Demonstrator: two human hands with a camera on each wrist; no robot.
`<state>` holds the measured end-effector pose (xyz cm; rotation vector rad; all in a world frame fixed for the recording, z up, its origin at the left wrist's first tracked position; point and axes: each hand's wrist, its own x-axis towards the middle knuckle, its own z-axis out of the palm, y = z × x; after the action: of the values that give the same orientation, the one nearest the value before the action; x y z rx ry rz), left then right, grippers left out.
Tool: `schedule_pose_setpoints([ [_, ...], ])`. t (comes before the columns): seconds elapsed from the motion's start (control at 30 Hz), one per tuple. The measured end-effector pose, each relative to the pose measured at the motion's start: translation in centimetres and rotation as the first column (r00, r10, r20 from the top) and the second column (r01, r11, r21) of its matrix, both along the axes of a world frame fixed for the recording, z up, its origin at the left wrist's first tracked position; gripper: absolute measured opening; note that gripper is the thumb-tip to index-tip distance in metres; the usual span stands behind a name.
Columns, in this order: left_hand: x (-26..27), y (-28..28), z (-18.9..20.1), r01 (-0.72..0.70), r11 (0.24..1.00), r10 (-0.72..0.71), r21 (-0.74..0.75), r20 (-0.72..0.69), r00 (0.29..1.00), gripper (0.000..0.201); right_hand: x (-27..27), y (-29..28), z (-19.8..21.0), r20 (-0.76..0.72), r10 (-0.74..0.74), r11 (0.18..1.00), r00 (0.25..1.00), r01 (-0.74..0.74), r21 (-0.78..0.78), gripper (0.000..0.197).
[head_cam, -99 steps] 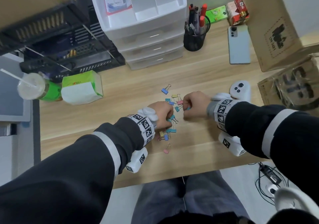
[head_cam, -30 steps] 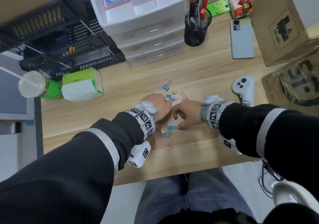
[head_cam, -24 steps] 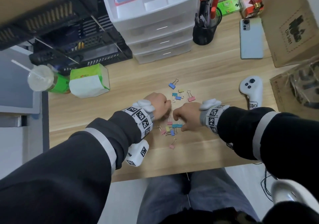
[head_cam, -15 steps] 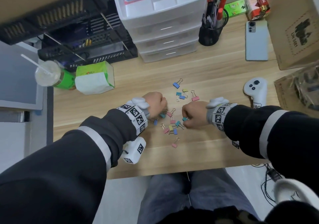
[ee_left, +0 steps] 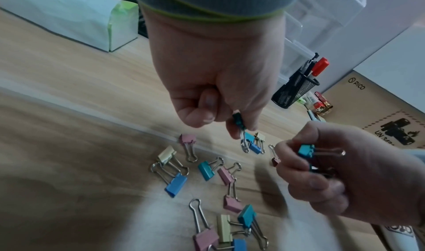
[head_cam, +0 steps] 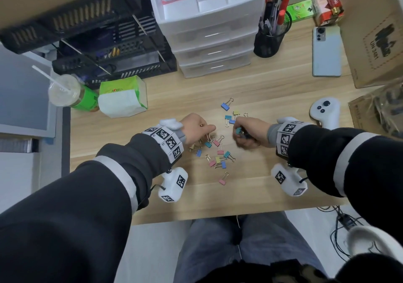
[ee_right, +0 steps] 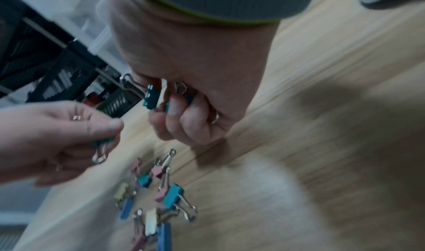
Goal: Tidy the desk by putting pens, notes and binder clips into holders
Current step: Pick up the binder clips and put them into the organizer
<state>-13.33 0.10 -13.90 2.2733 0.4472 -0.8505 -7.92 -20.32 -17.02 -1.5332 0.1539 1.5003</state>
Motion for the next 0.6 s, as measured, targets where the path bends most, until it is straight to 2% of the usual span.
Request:
schedule_pose_setpoints([
  [0.07,0.1,-0.2,0.2,0.014,1.000,-0.013,0.010,-0.017,1.000,0.040,0.4,-0.1,-0.2,-0.129,-0.116,0.989,0.985,0.126,0.070,0.024],
  [0.13,0.1,-0.3,0.5,0.028,0.999,-0.027,0.028,-0.032,0.999,0.039,0.7,0.0,-0.3,-0.167,-0.186,0.977,0.968,0.200,0.075,0.029],
  [0.23,0.1,-0.1,0.8,0.009,0.999,-0.007,0.046,-0.041,0.999,0.031,1.0,0.4,0.0,-0.129,-0.154,0.987,0.980,0.159,0.032,0.031],
  [0.33,0.0,0.1,0.9,0.022,0.997,-0.018,0.076,-0.055,0.998,0.037,0.7,0.7,0.1,-0.018,-0.013,1.000,1.000,0.013,-0.024,0.017],
  [0.43,-0.1,0.1,0.7,0.103,0.985,-0.093,0.142,-0.072,0.993,0.036,0.2,0.9,-0.1,0.193,0.132,0.989,0.972,-0.117,-0.085,0.017],
  [0.5,-0.1,0.2,0.1,0.158,0.974,-0.144,0.163,-0.097,0.985,0.038,-0.1,1.0,0.0,0.334,0.237,0.969,0.912,-0.196,-0.153,0.019],
  [0.6,-0.2,0.2,-0.7,0.251,0.946,-0.220,0.204,-0.161,0.962,0.032,-0.8,1.3,0.4,0.472,0.465,0.885,0.749,-0.381,-0.267,0.025],
])
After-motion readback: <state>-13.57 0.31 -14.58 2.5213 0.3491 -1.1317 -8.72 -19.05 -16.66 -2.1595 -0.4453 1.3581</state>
